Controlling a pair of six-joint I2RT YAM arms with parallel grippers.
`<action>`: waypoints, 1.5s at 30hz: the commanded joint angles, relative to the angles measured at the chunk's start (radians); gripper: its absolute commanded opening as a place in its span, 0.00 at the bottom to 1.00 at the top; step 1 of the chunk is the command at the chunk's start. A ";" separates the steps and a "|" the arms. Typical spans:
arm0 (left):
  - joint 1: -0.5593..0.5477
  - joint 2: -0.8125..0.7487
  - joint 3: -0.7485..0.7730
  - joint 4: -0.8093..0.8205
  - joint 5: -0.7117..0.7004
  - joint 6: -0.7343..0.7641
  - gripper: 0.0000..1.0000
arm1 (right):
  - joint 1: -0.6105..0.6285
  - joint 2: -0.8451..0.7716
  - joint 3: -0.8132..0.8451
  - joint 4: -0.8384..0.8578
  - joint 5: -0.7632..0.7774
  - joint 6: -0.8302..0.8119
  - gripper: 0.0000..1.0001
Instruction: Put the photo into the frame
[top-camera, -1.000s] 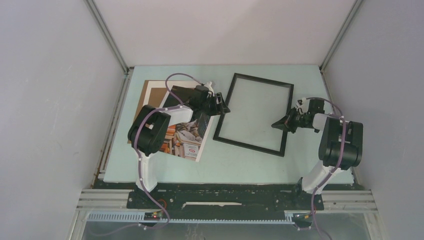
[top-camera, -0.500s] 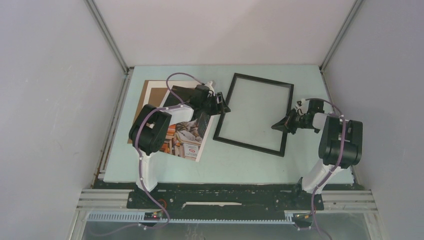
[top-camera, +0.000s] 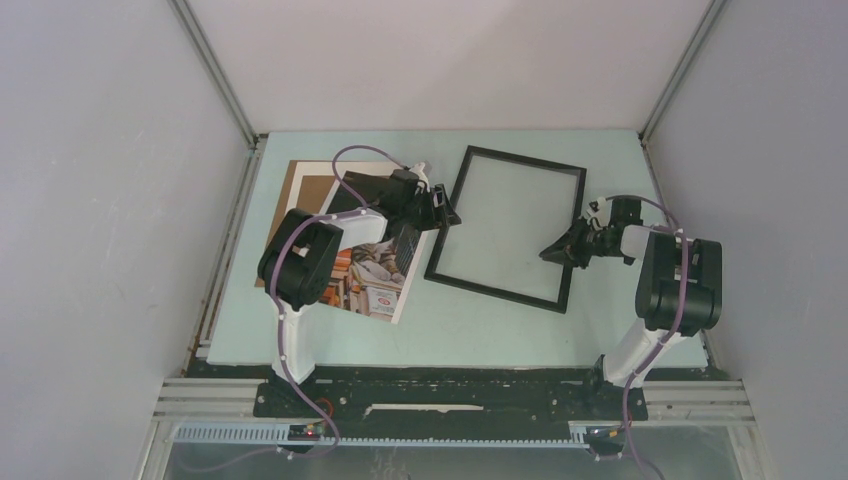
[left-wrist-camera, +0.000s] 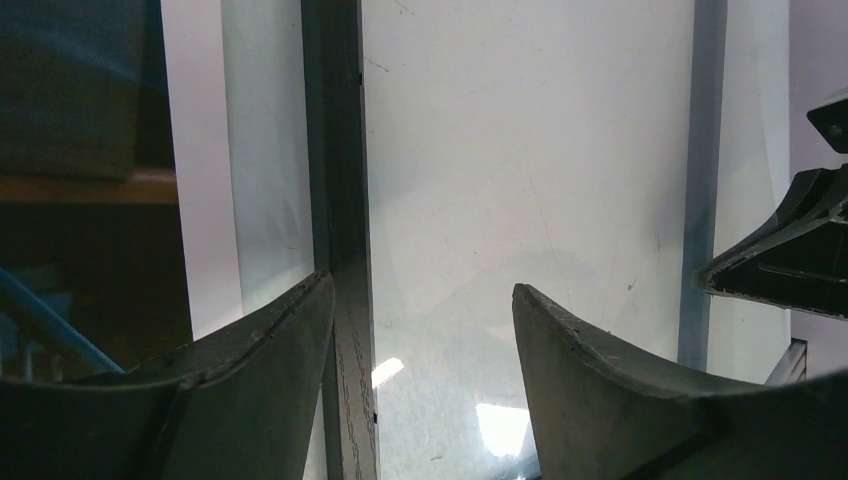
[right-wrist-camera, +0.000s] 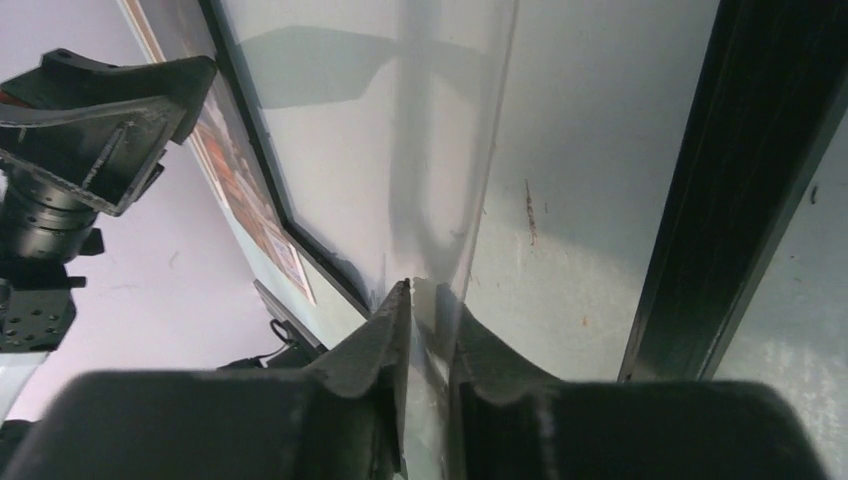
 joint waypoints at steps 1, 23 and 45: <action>0.005 -0.008 0.054 0.012 0.020 -0.007 0.72 | 0.014 -0.037 0.039 -0.030 0.057 -0.008 0.30; 0.005 -0.140 -0.100 0.165 0.008 -0.001 0.72 | 0.119 -0.279 0.150 -0.446 0.777 -0.075 0.83; 0.003 -0.070 -0.034 0.072 -0.023 -0.034 0.73 | 0.229 -0.408 -0.132 -0.331 0.595 0.038 0.69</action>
